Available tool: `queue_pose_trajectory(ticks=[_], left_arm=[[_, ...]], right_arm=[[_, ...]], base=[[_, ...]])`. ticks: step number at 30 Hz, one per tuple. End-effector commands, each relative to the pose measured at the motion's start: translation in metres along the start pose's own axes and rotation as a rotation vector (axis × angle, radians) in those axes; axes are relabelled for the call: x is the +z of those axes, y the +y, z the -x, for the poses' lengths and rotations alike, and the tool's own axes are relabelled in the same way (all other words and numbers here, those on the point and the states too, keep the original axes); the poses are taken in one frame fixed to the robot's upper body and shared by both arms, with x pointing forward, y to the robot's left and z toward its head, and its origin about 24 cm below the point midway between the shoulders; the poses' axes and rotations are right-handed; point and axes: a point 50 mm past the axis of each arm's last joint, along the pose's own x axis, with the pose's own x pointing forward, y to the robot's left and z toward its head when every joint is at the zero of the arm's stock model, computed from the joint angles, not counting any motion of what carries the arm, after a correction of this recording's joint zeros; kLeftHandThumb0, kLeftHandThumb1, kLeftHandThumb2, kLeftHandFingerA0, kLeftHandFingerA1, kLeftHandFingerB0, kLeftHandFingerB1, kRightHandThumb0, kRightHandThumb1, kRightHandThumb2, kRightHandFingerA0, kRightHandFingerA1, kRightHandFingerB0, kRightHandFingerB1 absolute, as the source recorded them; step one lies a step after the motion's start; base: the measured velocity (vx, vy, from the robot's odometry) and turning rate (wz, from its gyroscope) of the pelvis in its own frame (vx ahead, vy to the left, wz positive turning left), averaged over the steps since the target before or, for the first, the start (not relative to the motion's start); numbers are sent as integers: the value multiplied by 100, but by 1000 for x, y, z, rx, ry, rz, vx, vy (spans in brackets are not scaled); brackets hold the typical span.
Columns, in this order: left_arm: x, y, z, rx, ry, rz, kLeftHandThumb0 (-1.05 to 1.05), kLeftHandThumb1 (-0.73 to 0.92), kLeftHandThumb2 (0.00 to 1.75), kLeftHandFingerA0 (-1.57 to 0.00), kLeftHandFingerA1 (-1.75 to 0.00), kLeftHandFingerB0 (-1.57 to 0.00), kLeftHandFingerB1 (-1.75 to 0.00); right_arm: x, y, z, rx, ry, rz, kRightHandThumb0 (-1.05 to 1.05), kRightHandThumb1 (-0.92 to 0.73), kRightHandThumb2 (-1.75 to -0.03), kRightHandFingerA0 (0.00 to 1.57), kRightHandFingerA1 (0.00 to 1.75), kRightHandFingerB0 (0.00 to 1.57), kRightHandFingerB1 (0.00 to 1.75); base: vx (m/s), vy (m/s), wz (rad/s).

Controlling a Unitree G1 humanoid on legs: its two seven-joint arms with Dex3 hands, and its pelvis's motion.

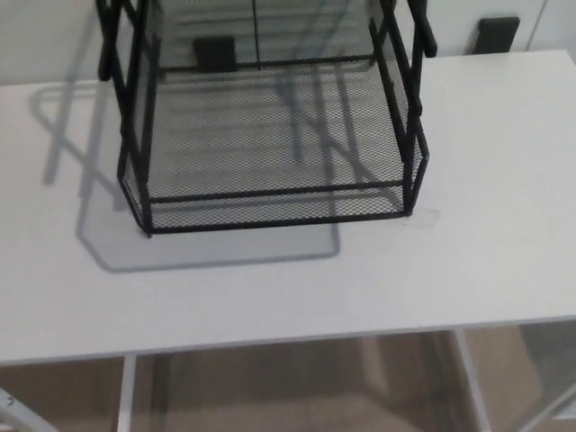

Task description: The robot walks towards a file tray kept in the middle of a desk and uses its right hand to grab a tray and pulls it out towards itself

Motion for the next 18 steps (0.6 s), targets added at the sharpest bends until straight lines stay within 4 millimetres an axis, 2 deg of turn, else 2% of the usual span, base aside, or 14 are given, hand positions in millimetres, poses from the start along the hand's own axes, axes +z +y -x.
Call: queue_pose_trajectory(ticks=[1,4,5,8,12,16,17,18], left_arm=[[-7,-4,5,-28,38,-59,-43,36,65,-55,-73,-42,-65],[-6,-3,6,-17,36,-43,-44,36,69,-53,-77,-43,-67],[-5,0,5,5,44,-25,-42,30,82,-58,-78,-41,-68],[-3,1,3,16,42,0,-41,29,83,-58,-79,-41,-69],[-1,-1,3,6,22,8,-42,27,83,-57,-78,-40,-69],[15,-5,4,51,-32,51,-39,26,86,-58,-81,-40,-70],[20,-7,5,49,-46,37,-43,29,95,-53,-80,-39,-72],[25,-9,6,63,-50,11,-43,30,95,-52,-78,-39,-71]], right_arm=[[-1,-1,4,-6,-24,8,-25,-58,-57,62,64,41,45],[1,1,6,-4,-34,10,-27,-56,-56,63,67,42,47],[1,1,6,0,-35,17,-26,-57,-57,62,66,42,47],[1,0,6,2,-31,17,-26,-59,-57,60,62,41,46],[-1,-2,4,-7,-17,23,-25,-60,-57,62,61,43,45],[5,3,4,2,-43,16,-27,-57,-57,61,65,42,46],[6,5,3,3,-45,22,-27,-59,-57,62,62,43,45],[6,6,0,1,-43,30,-26,-61,-57,63,61,44,45]], base=[[0,0,0],[9,138,1],[1,314,14],[15,213,4],[59,20,7],[4,-58,6],[-30,-81,2],[0,0,0]])
